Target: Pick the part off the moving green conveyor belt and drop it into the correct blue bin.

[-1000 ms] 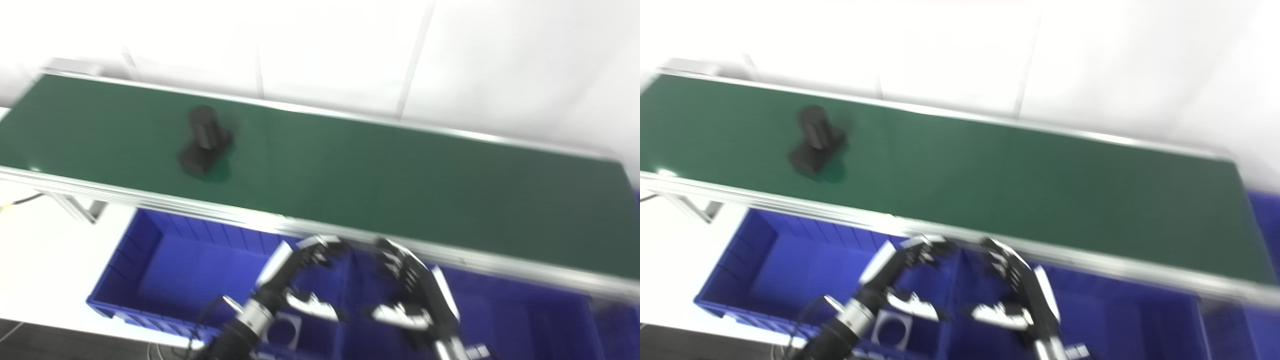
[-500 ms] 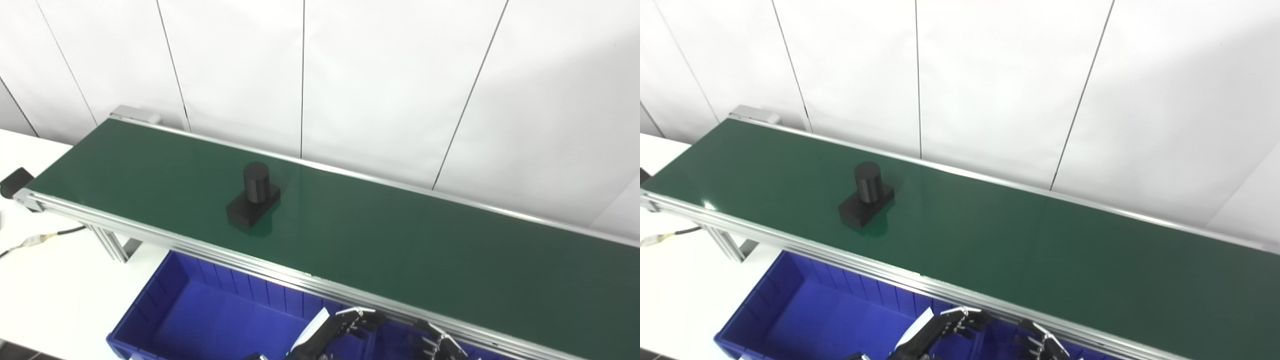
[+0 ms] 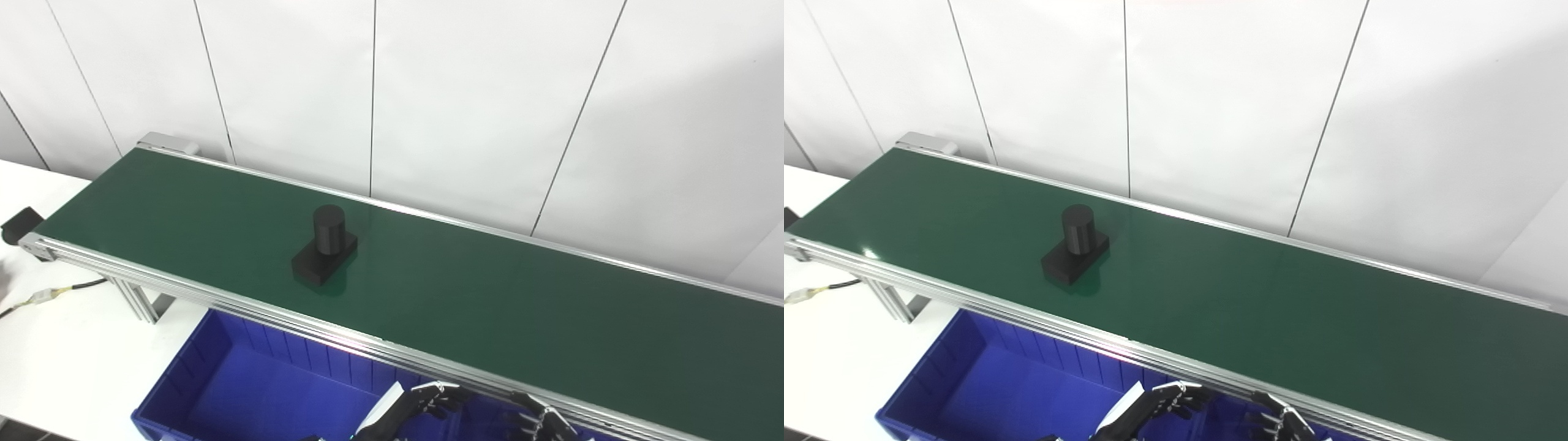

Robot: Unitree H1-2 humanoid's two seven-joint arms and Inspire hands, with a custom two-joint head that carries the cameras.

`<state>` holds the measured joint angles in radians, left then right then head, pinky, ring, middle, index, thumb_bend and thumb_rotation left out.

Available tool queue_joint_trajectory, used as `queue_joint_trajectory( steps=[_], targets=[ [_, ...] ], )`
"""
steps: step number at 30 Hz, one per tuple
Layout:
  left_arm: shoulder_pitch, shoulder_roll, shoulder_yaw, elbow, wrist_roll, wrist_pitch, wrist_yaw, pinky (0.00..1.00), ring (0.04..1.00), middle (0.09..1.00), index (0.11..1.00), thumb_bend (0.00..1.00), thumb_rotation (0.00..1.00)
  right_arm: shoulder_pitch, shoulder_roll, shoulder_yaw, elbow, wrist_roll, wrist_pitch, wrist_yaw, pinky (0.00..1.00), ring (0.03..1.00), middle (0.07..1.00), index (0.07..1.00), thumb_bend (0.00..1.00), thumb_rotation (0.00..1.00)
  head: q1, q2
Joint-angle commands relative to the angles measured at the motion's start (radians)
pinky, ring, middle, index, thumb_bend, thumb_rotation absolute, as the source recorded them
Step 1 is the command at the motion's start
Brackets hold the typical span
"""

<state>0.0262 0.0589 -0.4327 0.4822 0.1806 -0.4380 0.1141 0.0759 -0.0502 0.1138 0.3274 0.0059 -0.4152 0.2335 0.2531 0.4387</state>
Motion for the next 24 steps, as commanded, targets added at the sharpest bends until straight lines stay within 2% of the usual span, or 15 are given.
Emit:
queue_joint_trajectory(
  steps=[1,4,7,11,18,21,24],
  targets=[
    [-0.020,0.003,-0.005,-0.003,-0.014,-0.032,0.018,0.70,0.763,0.791,0.763,0.84,0.03,-0.015,0.015,-0.011,-0.077,0.051,-0.055,0.031,0.62,0.716,0.831,0.749,0.82,0.08,-0.006,-0.006],
    [-0.022,0.004,-0.006,0.004,-0.019,-0.032,0.017,0.70,0.766,0.793,0.762,0.84,0.03,-0.016,0.019,-0.016,-0.121,0.085,-0.055,0.064,0.63,0.720,0.835,0.753,0.83,0.08,-0.008,-0.015],
    [-0.029,0.006,-0.012,0.014,-0.022,-0.032,0.026,0.70,0.761,0.790,0.756,0.84,0.05,-0.028,0.028,-0.012,-0.200,0.171,-0.054,0.112,0.60,0.708,0.820,0.753,0.85,0.10,-0.015,-0.029],
    [-0.038,0.007,-0.013,0.028,-0.030,-0.032,0.026,0.68,0.753,0.786,0.753,0.84,0.04,-0.056,0.036,-0.012,-0.238,0.215,-0.052,0.121,0.57,0.680,0.800,0.732,0.90,0.13,-0.023,-0.037],
    [-0.046,0.010,-0.017,0.041,-0.029,-0.032,0.032,0.68,0.753,0.788,0.751,0.85,0.03,-0.141,0.054,-0.039,-0.213,0.200,-0.052,0.088,0.56,0.673,0.797,0.722,0.92,0.14,-0.028,-0.040],
    [-0.050,0.012,-0.023,0.048,-0.030,-0.032,0.040,0.67,0.747,0.783,0.745,0.86,0.02,-0.166,0.061,-0.051,-0.188,0.196,-0.052,0.079,0.57,0.701,0.797,0.727,0.92,0.14,-0.034,-0.050],
    [-0.053,0.016,-0.034,0.060,-0.032,-0.032,0.051,0.67,0.746,0.780,0.743,0.86,0.02,-0.193,0.068,-0.064,-0.148,0.185,-0.052,0.067,0.59,0.722,0.802,0.740,0.91,0.13,-0.050,-0.085]
  ],
)
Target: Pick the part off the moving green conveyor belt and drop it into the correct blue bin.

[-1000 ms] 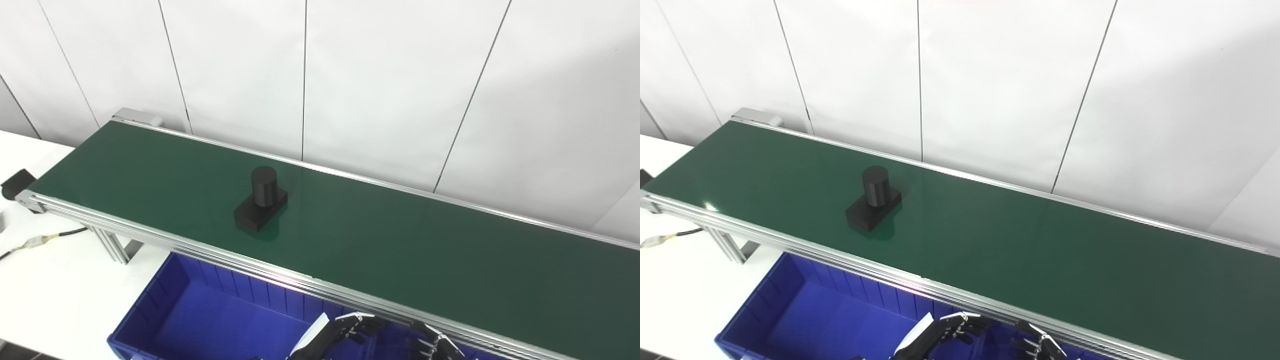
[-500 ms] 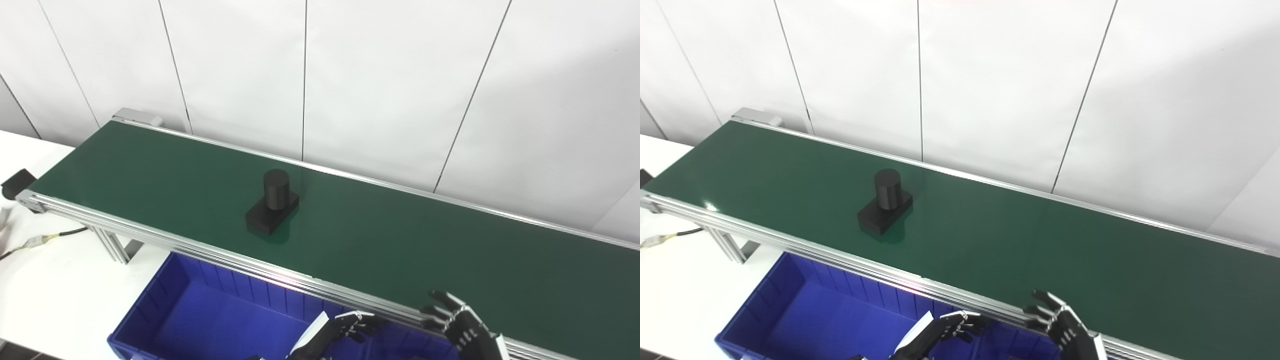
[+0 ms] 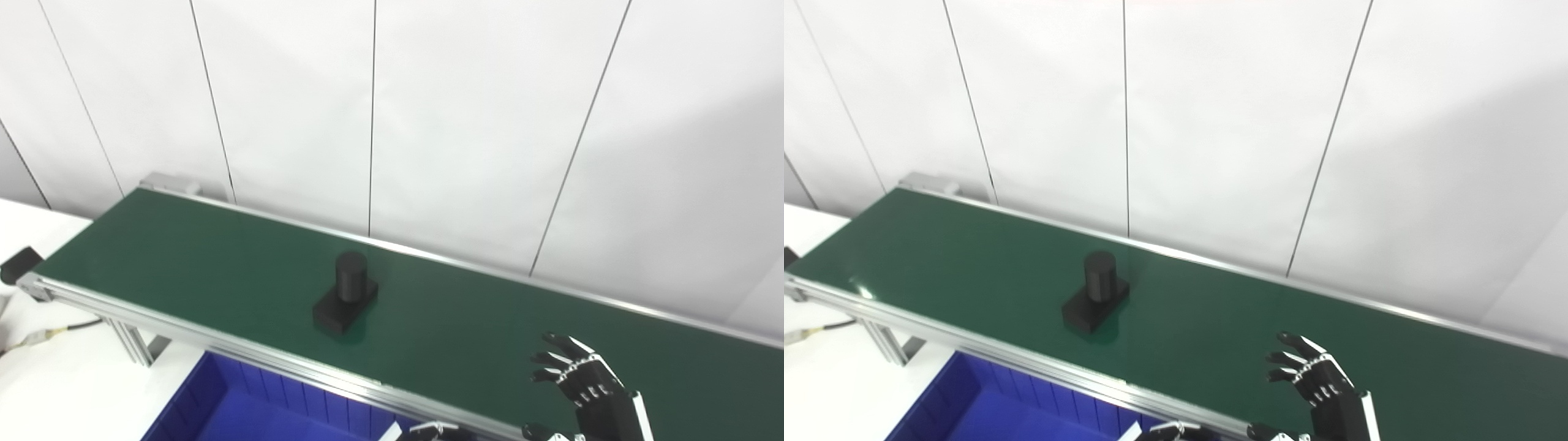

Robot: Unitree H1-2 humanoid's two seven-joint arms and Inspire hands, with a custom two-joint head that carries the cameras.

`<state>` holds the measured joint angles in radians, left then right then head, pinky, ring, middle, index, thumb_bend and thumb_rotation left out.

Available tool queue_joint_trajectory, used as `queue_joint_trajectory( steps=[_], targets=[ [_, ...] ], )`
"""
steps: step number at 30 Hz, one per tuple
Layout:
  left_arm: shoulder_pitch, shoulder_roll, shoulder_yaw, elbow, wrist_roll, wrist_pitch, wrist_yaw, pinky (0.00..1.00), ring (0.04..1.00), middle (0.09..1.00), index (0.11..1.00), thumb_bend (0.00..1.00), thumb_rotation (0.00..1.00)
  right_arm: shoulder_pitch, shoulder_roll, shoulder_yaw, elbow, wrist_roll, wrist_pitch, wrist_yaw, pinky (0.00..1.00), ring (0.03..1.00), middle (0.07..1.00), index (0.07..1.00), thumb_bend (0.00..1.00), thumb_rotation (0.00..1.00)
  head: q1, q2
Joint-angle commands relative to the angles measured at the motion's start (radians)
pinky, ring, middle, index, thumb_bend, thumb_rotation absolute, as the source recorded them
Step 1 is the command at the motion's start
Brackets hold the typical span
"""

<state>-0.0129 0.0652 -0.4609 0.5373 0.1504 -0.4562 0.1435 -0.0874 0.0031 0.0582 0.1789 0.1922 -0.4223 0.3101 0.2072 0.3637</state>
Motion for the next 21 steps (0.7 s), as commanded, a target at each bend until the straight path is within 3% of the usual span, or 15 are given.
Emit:
queue_joint_trajectory(
  steps=[1,6,9,15,21],
  targets=[
    [-0.015,0.011,-0.010,0.011,-0.004,-0.014,0.024,0.67,0.746,0.780,0.743,0.86,0.02,-0.038,0.019,-0.015,0.019,-0.002,-0.045,-0.011,0.60,0.728,0.802,0.746,0.90,0.13,-0.017,-0.041],
    [-0.021,0.019,-0.025,0.025,-0.001,-0.014,0.038,0.67,0.744,0.772,0.737,0.86,0.04,-0.079,0.037,-0.043,0.095,-0.029,-0.047,-0.016,0.61,0.728,0.798,0.746,0.88,0.12,-0.034,-0.043],
    [-0.016,0.020,-0.024,0.014,-0.005,-0.014,0.037,0.66,0.738,0.767,0.738,0.86,0.07,-0.090,0.040,-0.046,0.112,-0.034,-0.048,-0.014,0.61,0.716,0.787,0.756,0.89,0.11,-0.037,-0.027],
    [-0.018,0.027,-0.039,0.000,-0.001,-0.014,0.052,0.64,0.723,0.757,0.732,0.85,0.02,-0.090,0.046,-0.050,0.125,-0.052,-0.047,-0.023,0.63,0.735,0.801,0.764,0.86,0.12,-0.040,-0.010],
    [-0.011,0.032,-0.037,-0.022,-0.010,-0.014,0.039,0.65,0.733,0.770,0.744,0.85,0.03,-0.100,0.053,-0.034,0.149,-0.102,-0.045,-0.069,0.66,0.754,0.805,0.784,0.83,0.06,-0.058,0.030]
  ],
)
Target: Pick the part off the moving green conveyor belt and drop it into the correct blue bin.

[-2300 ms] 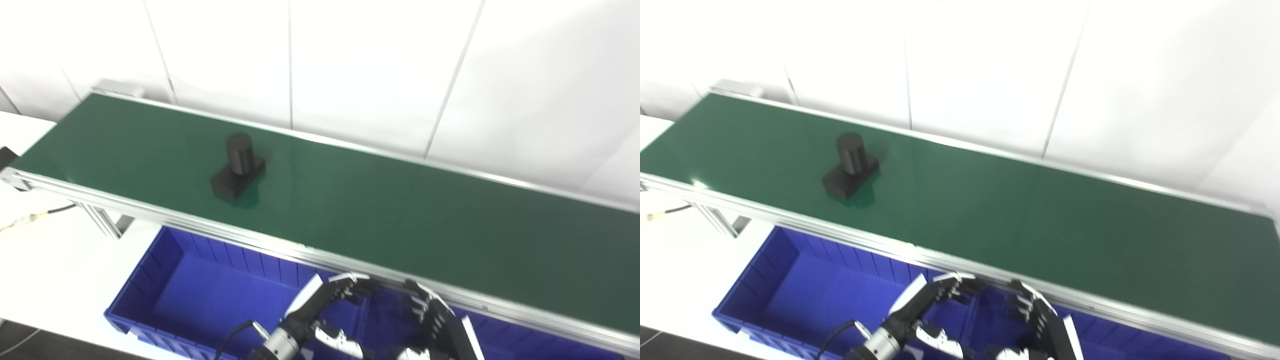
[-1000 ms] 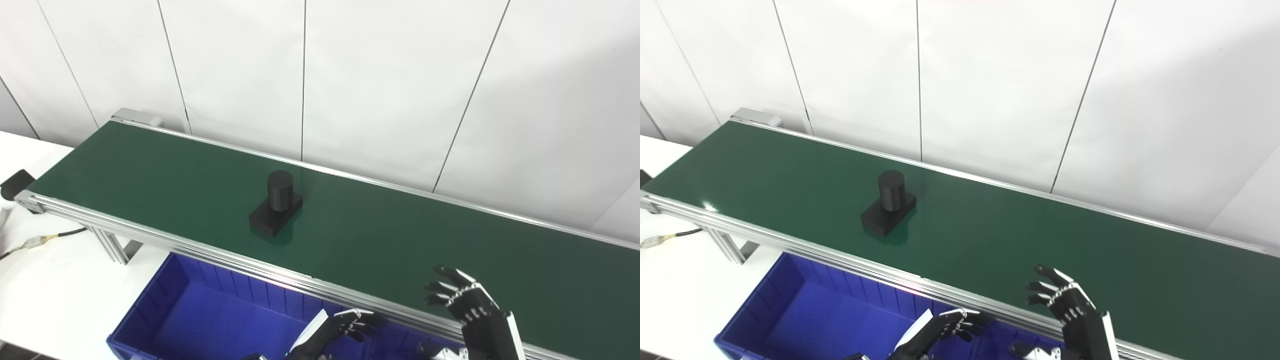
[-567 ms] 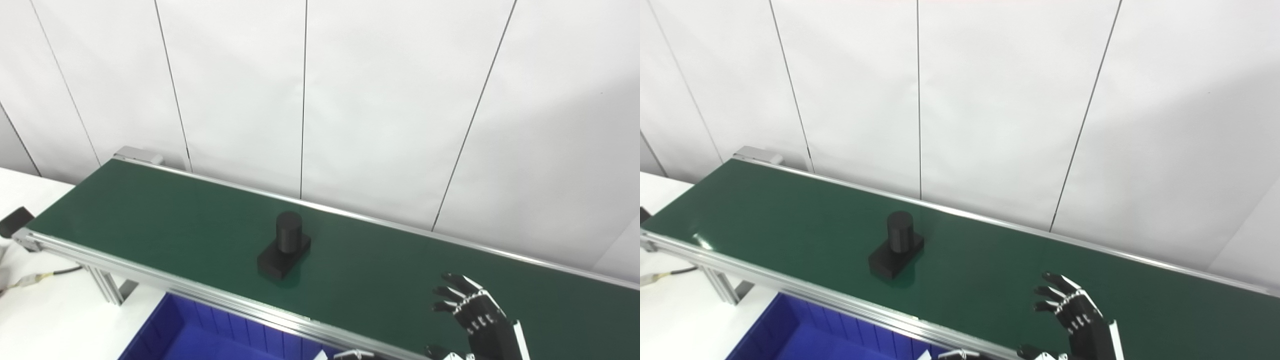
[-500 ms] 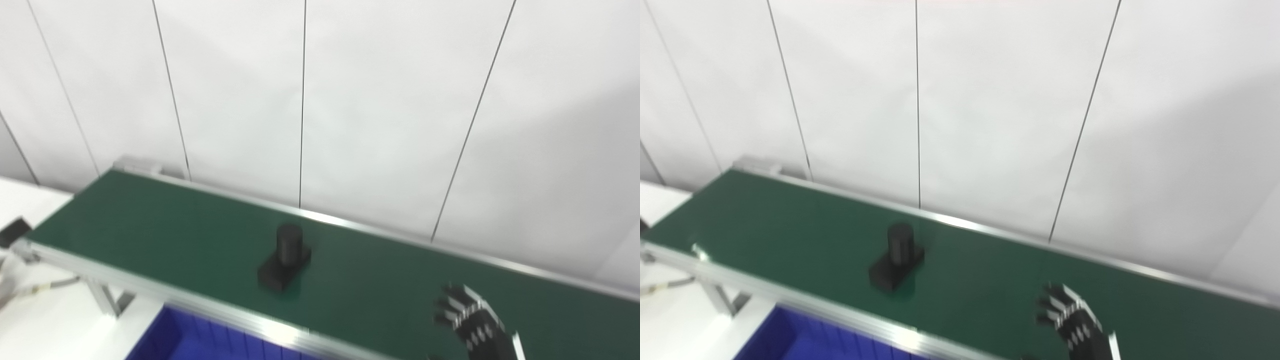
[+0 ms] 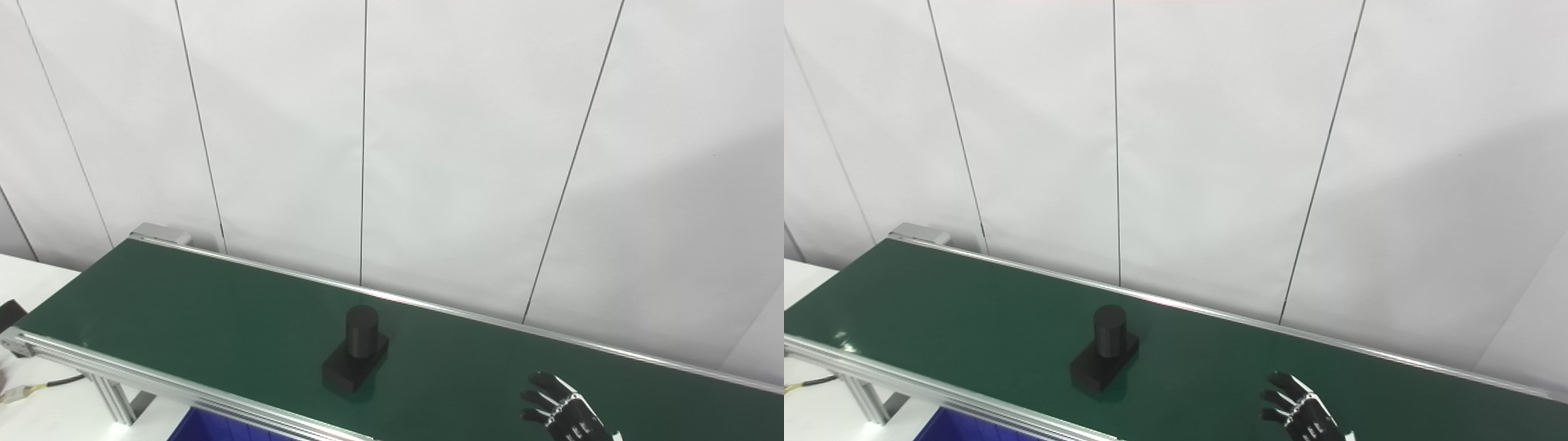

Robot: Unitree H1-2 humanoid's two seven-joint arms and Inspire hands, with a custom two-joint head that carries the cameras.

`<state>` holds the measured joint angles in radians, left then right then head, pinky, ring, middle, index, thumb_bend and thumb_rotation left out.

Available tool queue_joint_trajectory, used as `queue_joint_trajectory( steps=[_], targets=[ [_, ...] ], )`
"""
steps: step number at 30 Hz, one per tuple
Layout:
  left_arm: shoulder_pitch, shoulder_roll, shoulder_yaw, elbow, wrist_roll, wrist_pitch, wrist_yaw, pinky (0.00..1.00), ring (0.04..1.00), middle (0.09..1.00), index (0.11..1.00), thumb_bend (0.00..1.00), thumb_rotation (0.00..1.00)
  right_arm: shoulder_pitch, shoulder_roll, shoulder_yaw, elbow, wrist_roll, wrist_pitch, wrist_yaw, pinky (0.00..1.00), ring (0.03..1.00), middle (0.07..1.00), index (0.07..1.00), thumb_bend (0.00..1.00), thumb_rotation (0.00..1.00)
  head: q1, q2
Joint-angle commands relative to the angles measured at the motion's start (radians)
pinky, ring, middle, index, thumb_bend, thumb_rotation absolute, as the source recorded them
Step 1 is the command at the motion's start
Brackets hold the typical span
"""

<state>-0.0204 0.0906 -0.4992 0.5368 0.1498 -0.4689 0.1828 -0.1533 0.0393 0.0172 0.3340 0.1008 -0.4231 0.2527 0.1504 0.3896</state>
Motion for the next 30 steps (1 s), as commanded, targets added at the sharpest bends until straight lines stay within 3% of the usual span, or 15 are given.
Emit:
queue_joint_trajectory(
  steps=[1,14,30],
  targets=[
    [-0.003,0.007,0.001,-0.022,-0.009,-0.001,0.001,0.66,0.735,0.771,0.745,0.86,0.04,-0.042,0.018,0.010,0.004,-0.026,-0.045,-0.023,0.66,0.751,0.800,0.784,0.83,0.06,-0.003,0.009],
    [0.014,0.012,0.004,-0.058,-0.020,-0.001,-0.012,0.70,0.757,0.784,0.756,0.85,0.05,-0.177,0.033,0.059,0.182,-0.134,-0.046,-0.142,0.63,0.713,0.808,0.781,0.89,0.15,-0.041,0.065],
    [0.041,0.023,0.026,-0.131,-0.029,-0.001,-0.051,0.72,0.776,0.804,0.784,0.79,0.05,-0.300,0.025,0.065,0.295,-0.153,-0.046,-0.209,0.61,0.702,0.808,0.785,0.90,0.17,-0.088,0.142]
  ],
)
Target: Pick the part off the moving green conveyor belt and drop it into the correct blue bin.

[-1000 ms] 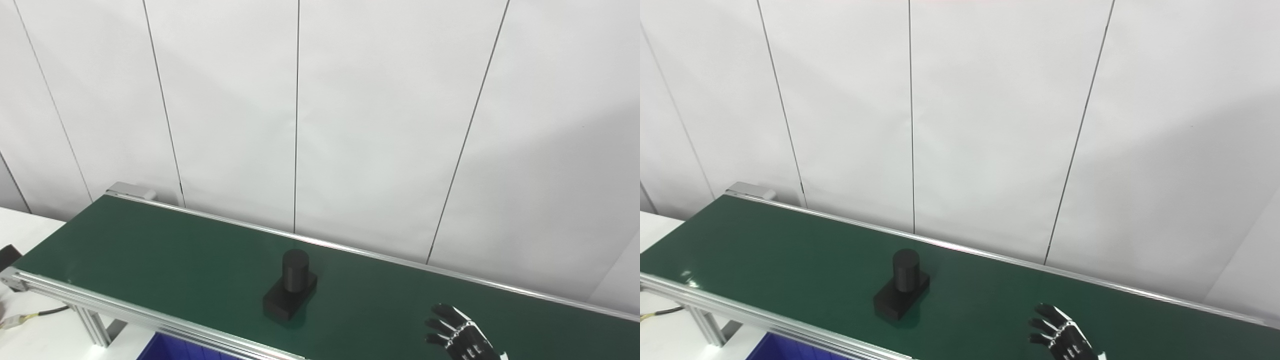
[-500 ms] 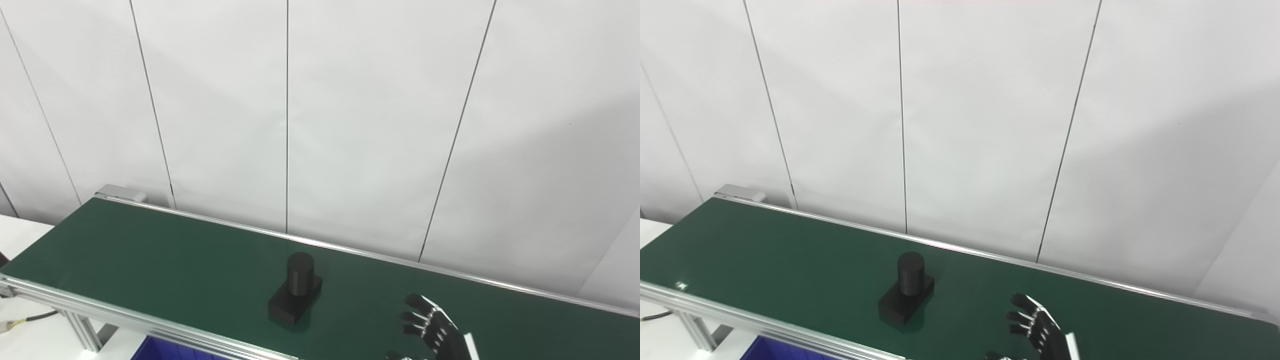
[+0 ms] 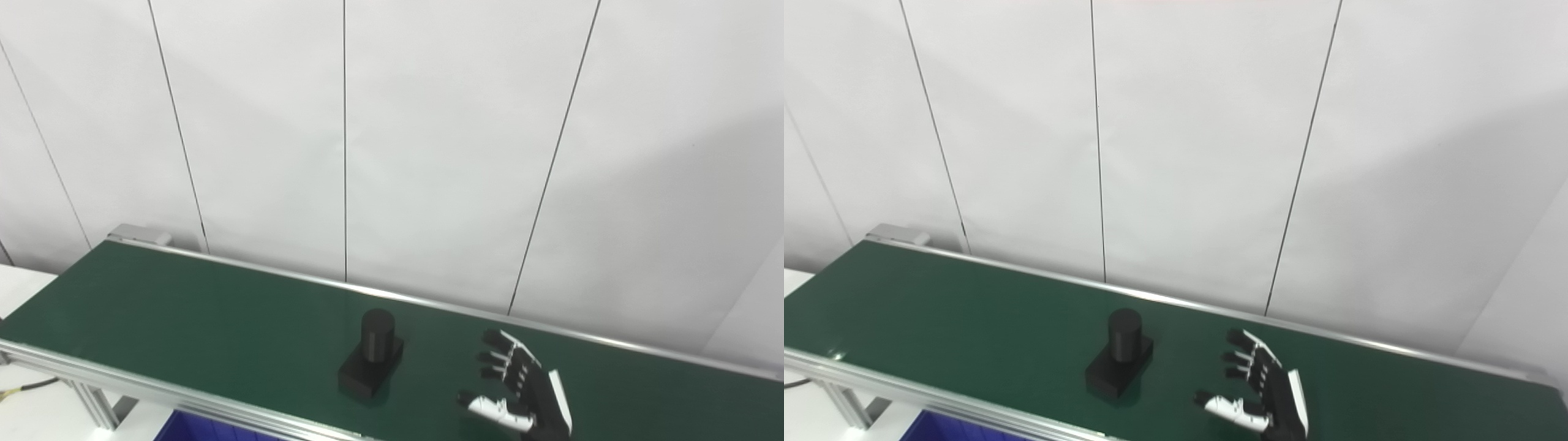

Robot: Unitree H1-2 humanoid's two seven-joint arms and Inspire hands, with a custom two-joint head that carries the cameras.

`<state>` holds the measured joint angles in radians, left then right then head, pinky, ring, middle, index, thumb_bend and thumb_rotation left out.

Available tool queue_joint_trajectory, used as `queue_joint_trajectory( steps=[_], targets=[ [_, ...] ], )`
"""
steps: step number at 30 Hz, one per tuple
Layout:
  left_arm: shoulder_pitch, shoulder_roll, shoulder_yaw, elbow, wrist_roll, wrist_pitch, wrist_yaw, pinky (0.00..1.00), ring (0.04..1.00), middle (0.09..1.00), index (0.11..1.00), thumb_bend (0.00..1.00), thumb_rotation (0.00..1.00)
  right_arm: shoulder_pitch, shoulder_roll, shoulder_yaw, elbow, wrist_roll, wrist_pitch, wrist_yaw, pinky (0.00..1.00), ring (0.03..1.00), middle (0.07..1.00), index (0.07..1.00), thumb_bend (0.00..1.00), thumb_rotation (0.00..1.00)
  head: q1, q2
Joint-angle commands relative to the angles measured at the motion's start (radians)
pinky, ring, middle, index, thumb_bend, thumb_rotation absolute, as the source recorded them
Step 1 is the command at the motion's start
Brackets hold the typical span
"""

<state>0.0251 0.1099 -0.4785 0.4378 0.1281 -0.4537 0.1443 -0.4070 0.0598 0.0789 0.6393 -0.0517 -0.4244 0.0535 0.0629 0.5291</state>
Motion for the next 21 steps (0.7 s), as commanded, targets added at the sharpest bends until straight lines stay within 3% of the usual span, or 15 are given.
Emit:
queue_joint_trajectory(
  steps=[1,21],
  targets=[
    [-0.002,0.005,0.008,-0.038,-0.006,-0.016,-0.015,0.72,0.777,0.805,0.785,0.79,0.05,-0.049,0.005,0.003,-0.009,-0.001,-0.045,-0.012,0.60,0.701,0.807,0.785,0.90,0.17,-0.005,0.011],
    [0.048,0.005,0.075,-0.141,-0.007,-0.016,-0.093,0.70,0.762,0.794,0.770,0.81,0.00,-0.134,0.010,0.038,0.118,-0.066,-0.045,-0.098,0.58,0.689,0.795,0.778,0.92,0.16,-0.039,0.051]
  ],
)
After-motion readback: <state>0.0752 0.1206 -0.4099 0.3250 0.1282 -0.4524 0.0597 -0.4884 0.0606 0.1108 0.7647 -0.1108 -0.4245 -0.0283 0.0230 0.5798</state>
